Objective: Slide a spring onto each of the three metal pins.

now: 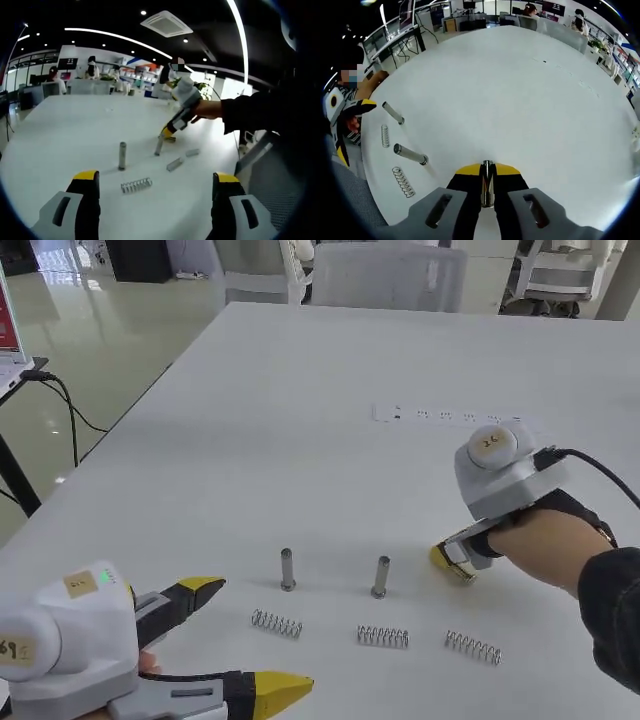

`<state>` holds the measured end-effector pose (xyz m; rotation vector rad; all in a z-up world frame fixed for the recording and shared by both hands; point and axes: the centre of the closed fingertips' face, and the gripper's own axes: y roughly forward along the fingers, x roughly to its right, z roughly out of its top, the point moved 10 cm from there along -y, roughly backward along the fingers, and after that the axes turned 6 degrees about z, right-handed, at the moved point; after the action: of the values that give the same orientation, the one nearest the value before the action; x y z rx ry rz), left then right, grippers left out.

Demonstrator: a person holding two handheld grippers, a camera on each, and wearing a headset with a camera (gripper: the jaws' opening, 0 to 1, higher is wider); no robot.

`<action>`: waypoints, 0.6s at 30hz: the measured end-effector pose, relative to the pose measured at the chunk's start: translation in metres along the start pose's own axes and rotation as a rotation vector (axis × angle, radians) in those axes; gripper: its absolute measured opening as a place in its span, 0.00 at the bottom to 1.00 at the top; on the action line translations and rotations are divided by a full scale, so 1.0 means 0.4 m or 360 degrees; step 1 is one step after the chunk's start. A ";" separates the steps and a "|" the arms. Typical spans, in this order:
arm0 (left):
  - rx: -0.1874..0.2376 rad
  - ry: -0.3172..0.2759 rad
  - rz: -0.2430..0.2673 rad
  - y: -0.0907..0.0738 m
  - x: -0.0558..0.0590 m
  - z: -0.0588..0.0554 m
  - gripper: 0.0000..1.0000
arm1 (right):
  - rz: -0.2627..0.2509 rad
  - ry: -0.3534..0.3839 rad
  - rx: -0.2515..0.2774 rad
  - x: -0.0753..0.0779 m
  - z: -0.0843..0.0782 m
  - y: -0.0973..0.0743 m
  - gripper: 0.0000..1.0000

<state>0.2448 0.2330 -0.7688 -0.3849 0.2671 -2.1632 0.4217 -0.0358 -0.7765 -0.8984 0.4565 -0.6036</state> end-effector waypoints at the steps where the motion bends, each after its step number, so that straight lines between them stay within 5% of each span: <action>1: -0.0001 0.0002 -0.0001 0.000 0.000 0.000 0.90 | -0.0004 -0.0005 0.0003 -0.002 -0.002 -0.004 0.05; 18: 0.0016 0.0013 0.0001 -0.004 0.000 0.009 0.90 | -0.0018 -0.0027 0.0117 -0.029 -0.001 -0.088 0.05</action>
<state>0.2447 0.2337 -0.7650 -0.3703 0.2612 -2.1652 0.4023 -0.0454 -0.7461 -0.8361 0.4115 -0.6190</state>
